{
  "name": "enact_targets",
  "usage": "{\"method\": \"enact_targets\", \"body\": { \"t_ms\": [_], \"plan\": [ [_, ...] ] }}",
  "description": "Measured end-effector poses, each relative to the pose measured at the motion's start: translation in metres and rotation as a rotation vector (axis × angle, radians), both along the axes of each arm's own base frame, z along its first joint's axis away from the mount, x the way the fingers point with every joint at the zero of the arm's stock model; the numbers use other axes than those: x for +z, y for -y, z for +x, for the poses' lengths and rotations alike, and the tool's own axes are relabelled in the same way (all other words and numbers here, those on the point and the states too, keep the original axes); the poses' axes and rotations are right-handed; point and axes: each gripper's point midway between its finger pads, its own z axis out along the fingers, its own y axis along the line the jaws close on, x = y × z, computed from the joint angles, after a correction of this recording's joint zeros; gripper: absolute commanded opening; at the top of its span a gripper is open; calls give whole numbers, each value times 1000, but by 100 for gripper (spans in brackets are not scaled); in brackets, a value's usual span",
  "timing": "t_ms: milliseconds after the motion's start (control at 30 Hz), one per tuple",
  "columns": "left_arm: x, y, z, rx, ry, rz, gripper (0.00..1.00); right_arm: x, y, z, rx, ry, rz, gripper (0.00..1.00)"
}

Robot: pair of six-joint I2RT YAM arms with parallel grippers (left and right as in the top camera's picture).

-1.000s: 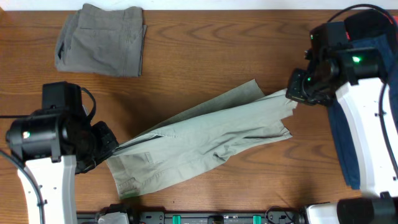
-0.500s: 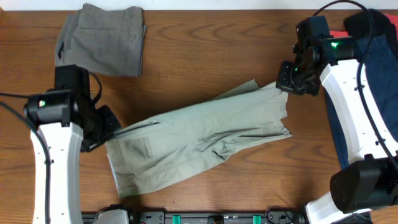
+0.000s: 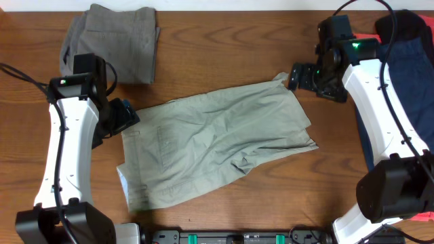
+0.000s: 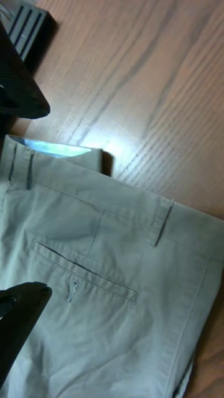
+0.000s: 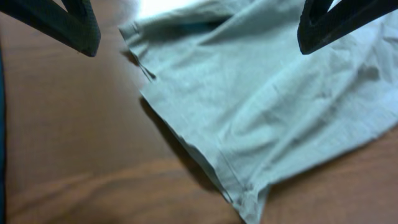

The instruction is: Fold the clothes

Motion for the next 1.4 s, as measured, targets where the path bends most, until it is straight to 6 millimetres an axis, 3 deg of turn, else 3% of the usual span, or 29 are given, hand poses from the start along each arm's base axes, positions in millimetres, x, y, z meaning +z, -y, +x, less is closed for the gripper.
{"method": "enact_targets", "body": {
  "t_ms": [167,333,500,600,800,1000,1400],
  "plan": [
    [9,1,-11,0,1,4,88,2,15,-10,-15,-47,-10,99],
    [16,4,-40,0,-82,-6,88,1,35,-29,-44,-129,-29,99],
    [10,5,-46,0,-108,-7,89,-3,39,-22,-34,-104,-40,85],
    [0,5,-51,0,-131,-10,89,-16,39,-19,-20,-91,-42,70],
    [-18,6,-59,-4,-165,-15,98,-58,39,-28,-14,-130,-38,58],
    [-29,9,-66,-4,-191,-26,99,-83,34,-33,-11,-138,-10,57],
    [-30,12,-62,-3,-176,-44,99,-119,26,-44,9,-135,38,49]
  ]
}}
